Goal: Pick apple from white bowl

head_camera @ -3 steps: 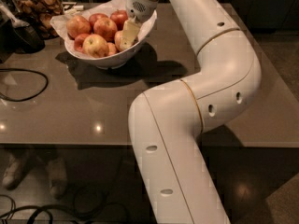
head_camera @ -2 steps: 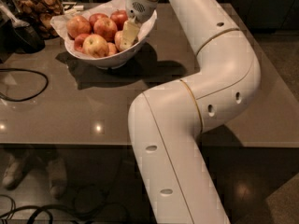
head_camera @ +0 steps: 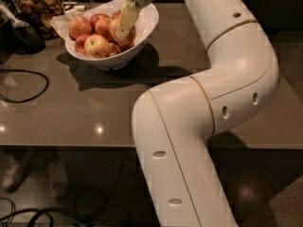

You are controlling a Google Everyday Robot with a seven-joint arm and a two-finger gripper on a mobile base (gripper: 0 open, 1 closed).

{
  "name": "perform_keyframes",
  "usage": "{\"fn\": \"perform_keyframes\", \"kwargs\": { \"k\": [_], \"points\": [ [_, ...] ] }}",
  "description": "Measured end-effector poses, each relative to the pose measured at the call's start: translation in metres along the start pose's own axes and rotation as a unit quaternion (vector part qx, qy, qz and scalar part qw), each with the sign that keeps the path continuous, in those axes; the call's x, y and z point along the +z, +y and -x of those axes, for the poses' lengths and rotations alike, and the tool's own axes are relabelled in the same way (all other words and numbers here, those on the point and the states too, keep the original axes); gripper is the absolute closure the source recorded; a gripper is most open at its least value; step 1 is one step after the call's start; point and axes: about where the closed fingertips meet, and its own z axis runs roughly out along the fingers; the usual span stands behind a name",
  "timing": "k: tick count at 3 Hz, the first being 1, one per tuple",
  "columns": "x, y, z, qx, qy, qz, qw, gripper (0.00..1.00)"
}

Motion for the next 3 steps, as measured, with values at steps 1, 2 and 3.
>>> {"fn": "perform_keyframes", "kwargs": {
  "k": [1, 2, 3],
  "points": [
    [-0.021, 0.008, 0.011, -0.011, -0.018, -0.005, 0.9998, 1.00],
    [-0.037, 0.018, 0.022, -0.030, -0.040, -0.001, 0.9987, 1.00],
    [-0.065, 0.039, 0.042, -0.068, -0.073, 0.007, 0.9949, 1.00]
  ]
}}
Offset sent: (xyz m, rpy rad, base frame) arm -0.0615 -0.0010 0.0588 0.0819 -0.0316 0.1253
